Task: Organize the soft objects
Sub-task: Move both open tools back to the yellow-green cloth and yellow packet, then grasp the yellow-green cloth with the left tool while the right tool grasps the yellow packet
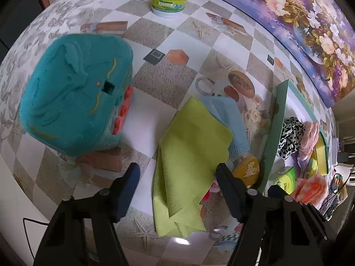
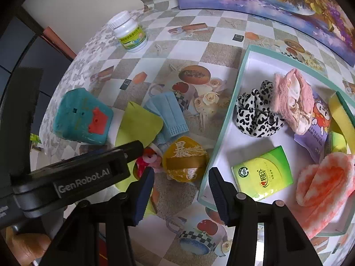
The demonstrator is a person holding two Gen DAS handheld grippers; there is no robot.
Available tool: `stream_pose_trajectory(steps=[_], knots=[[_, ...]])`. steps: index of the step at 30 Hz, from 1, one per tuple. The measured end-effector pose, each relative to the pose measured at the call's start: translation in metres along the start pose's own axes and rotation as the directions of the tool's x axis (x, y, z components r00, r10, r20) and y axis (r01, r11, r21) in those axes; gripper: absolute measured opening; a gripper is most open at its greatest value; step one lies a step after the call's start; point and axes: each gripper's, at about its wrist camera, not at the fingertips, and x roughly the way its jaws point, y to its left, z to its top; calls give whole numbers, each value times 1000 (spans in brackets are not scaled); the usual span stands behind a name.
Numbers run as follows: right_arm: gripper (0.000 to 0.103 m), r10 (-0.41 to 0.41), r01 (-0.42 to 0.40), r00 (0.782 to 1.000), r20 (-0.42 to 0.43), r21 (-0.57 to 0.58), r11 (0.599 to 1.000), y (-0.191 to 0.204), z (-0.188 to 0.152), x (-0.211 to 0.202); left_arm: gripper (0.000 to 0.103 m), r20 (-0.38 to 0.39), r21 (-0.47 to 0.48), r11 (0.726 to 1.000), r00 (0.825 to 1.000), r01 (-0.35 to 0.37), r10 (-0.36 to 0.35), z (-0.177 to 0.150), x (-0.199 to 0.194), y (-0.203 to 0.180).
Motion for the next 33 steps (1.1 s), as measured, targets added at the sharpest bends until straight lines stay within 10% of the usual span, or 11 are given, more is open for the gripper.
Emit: stream_pose_trajectory(steps=[12,23,33], knots=[[55,-24,21,999,-22,-96,995,19,7,16,25,-8,-59,993,995,98,-99,-1,0,13],[47,-126,120,991,-36,-144,982,28,13,35,20,20,-93,987,992,128,-127,3,-7,20],[16,-103,103,995,-2,-111,989,20,13,21,10,23,-89,987,991,136,-135,3,-9,20]])
